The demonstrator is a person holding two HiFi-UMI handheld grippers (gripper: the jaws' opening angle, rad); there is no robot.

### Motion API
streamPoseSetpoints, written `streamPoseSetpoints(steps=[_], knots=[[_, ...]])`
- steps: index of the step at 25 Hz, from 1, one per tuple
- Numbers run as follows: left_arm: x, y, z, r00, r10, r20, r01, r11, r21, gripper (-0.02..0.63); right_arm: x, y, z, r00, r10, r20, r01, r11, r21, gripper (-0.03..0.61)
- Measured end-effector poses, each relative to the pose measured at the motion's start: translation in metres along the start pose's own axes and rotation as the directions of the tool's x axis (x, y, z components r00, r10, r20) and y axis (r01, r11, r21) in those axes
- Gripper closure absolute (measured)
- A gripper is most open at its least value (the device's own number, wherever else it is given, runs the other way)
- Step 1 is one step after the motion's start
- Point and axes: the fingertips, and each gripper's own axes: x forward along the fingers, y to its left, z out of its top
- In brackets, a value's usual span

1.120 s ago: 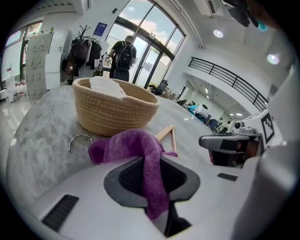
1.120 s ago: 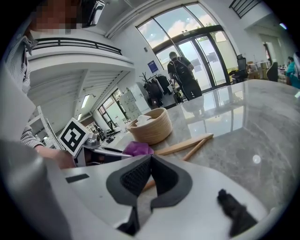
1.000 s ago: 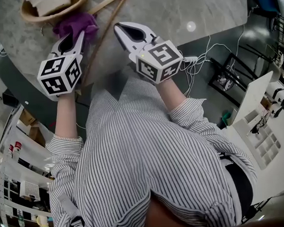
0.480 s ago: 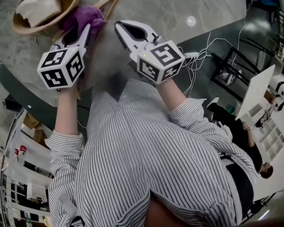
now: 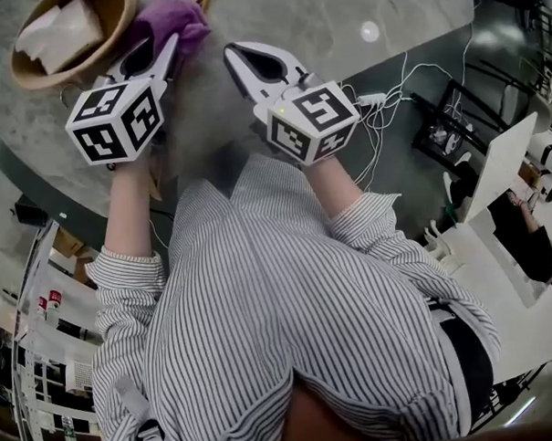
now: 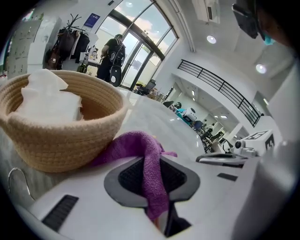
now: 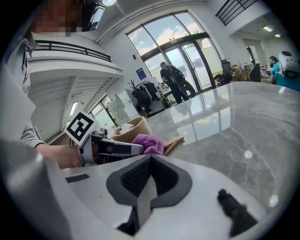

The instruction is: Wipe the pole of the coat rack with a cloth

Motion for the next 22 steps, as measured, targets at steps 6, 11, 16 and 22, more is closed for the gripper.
streamPoseSetpoints(steps=[6, 11, 16, 22], knots=[[0.025, -0.017, 0.015, 1.0, -0.029, 0.0, 0.029, 0.999, 0.014, 0.533, -0.008, -0.018, 0.003, 1.0, -0.013, 0.007, 0.013, 1.0, 0.014, 0.565], [0.035, -0.022, 0.026, 0.999, -0.048, 0.009, 0.048, 0.999, 0.017, 0.534, -0.01, -0.022, 0.001, 1.0, -0.023, 0.006, 0.023, 0.999, 0.023, 0.565], [0.039, -0.022, 0.035, 0.998, -0.06, 0.009, 0.06, 0.998, 0.022, 0.534, -0.011, -0.022, -0.001, 1.0, -0.028, 0.008, 0.028, 0.999, 0.027, 0.565], [0.044, -0.03, 0.032, 0.996, -0.084, -0.021, 0.085, 0.996, 0.038, 0.533, -0.016, -0.019, -0.003, 0.999, -0.03, 0.009, 0.03, 0.999, 0.027, 0.565]])
